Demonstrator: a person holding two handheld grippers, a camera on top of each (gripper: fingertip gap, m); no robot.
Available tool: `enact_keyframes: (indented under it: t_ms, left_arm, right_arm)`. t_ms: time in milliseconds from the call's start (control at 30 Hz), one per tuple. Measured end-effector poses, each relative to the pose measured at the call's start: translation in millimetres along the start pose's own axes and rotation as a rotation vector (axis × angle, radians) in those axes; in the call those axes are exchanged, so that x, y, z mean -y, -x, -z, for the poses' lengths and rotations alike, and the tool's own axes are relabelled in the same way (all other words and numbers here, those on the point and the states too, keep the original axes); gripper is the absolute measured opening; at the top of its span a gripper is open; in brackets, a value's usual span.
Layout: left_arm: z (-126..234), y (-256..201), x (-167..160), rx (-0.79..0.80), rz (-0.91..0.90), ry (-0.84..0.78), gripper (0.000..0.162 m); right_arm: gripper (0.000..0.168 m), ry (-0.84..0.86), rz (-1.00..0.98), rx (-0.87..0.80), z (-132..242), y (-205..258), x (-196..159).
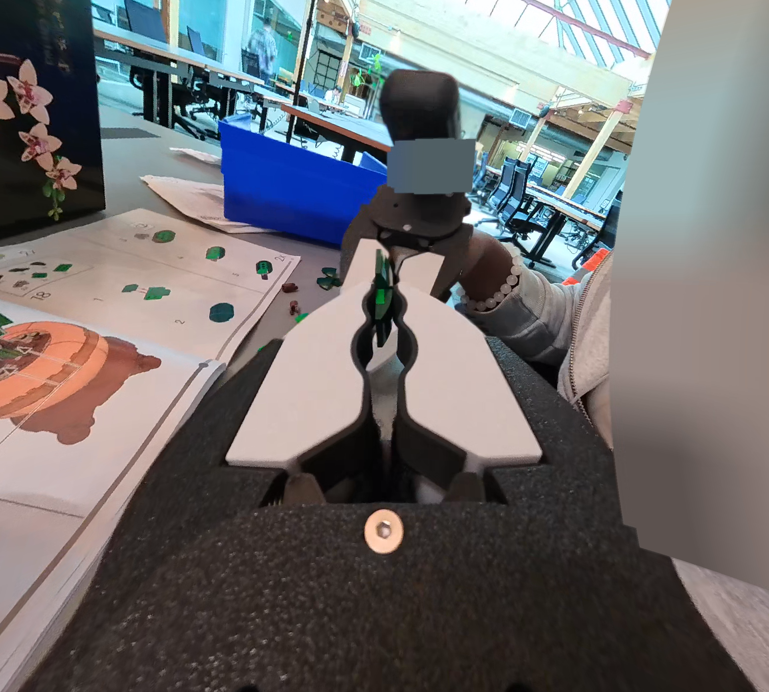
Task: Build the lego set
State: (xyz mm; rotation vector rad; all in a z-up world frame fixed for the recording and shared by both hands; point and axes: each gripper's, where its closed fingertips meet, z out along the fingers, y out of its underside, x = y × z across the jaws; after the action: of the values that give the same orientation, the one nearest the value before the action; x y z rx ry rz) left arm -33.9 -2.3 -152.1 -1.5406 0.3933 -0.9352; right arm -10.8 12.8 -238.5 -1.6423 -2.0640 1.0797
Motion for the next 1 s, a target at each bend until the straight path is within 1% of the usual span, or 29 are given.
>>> enact_keyframes:
  t_ms: [67,133,167,233,267,333,367,400,500,567,633,667,733,767,800,833,933,1000]
  left_arm:
    - [0.2,-0.9,-0.4,-0.009,0.012,0.002,0.005]
    - [-0.2,-2.6,-2.5,-0.025,0.027,0.009,0.005]
    - [-0.3,-3.6,-3.3,-0.032,0.030,0.013,0.005]
    - [-0.4,-5.6,-4.0,-0.044,0.025,0.019,0.005]
    - [-0.4,-7.4,-4.9,-0.050,0.019,0.024,0.005]
    - [-1.7,-11.1,-7.9,-0.065,-0.002,0.048,0.005]
    - [-2.9,-13.4,-10.2,-0.071,-0.018,0.065,0.005]
    - [-4.4,-15.6,-12.4,-0.076,-0.037,0.082,0.005]
    - [-8.6,-21.3,-17.6,-0.080,-0.094,0.119,0.005]
    - [-9.0,-23.8,-19.6,-0.086,-0.118,0.134,0.005]
    - [-8.6,-26.0,-19.9,-0.093,-0.131,0.136,0.006]
    - [-8.6,-26.1,-18.8,-0.092,-0.128,0.130,0.007]
    - [-8.3,-26.7,-17.6,-0.096,-0.125,0.130,0.019]
    - [-7.2,-26.3,-16.9,-0.095,-0.128,0.131,0.023]
    - [-5.5,-26.3,-15.6,-0.095,-0.134,0.130,0.021]
    - [-3.9,-25.5,-12.7,-0.089,-0.136,0.116,0.014]
    - [-1.3,-23.5,-7.5,-0.089,-0.114,0.086,0.005]
    - [-1.5,-25.7,-6.5,-0.101,-0.112,0.070,0.004]
  right_arm:
    - [0.016,0.023,0.003,-0.045,-4.3,-9.5,-2.4]
    - [0.032,-0.013,0.027,-0.051,-1.9,-11.9,2.7]
    - [0.036,-0.054,0.034,-0.036,2.2,-9.4,8.5]
    - [0.038,-0.196,0.052,0.008,15.2,-2.8,27.3]
    - [0.036,-0.287,0.062,0.032,24.4,1.4,39.1]
    - [0.029,-0.494,0.078,0.131,44.7,18.3,63.2]
    - [0.028,-0.574,0.066,0.184,52.0,26.1,71.9]
    - [0.028,-0.611,0.052,0.240,54.8,33.3,75.8]
    - [0.029,-0.563,0.006,0.307,41.3,40.6,71.7]
    - [0.020,-0.543,-0.001,0.325,33.9,42.7,68.5]
    - [0.005,-0.578,-0.012,0.364,36.9,45.2,70.8]
    - [0.005,-0.578,-0.015,0.366,37.5,44.7,70.4]
    - [0.004,-0.583,-0.019,0.326,39.7,38.2,70.0]
    - [0.004,-0.595,-0.026,0.336,43.4,37.4,70.2]
    - [0.004,-0.605,-0.041,0.358,46.8,37.9,70.7]
    - [0.004,-0.608,-0.053,0.377,48.5,38.3,70.6]
    - [0.004,-0.609,-0.042,0.372,48.0,39.1,70.0]
    - [0.006,-0.633,-0.008,0.367,50.5,40.8,71.6]
